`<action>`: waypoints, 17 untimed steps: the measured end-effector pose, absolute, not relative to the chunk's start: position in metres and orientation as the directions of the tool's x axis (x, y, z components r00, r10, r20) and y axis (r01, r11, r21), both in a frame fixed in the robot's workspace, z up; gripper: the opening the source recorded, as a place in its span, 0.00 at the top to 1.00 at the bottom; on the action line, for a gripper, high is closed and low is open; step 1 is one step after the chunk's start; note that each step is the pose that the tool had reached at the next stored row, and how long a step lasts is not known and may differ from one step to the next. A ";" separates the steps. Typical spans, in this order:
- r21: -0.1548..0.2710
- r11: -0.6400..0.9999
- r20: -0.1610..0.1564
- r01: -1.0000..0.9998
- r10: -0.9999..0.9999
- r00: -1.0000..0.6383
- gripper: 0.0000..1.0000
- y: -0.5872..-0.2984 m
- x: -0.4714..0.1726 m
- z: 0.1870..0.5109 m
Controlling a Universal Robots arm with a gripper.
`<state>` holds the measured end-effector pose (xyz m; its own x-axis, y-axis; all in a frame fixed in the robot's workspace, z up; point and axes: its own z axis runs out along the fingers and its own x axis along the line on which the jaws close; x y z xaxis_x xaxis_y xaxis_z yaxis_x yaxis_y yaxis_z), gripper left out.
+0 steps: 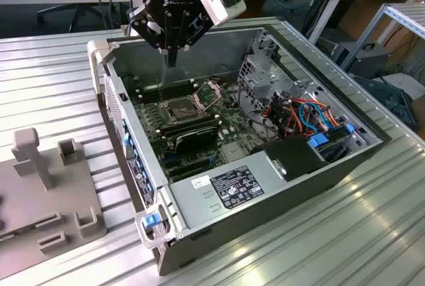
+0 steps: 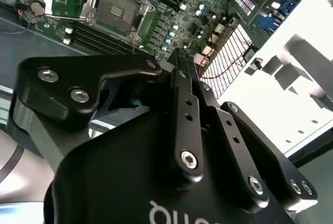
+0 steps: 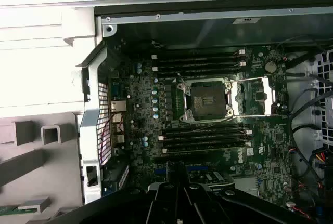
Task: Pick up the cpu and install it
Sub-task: 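Reach for the cpu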
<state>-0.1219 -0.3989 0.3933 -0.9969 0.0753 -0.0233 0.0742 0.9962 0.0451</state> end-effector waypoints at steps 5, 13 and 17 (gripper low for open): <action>0.045 0.996 -0.023 0.074 0.075 -0.997 0.89 -0.399 -0.123 0.393; 0.045 0.996 -0.023 0.074 0.075 -0.997 0.89 -0.399 -0.127 0.393; 0.045 0.996 -0.023 0.074 0.075 -0.997 0.89 -0.399 -0.129 0.393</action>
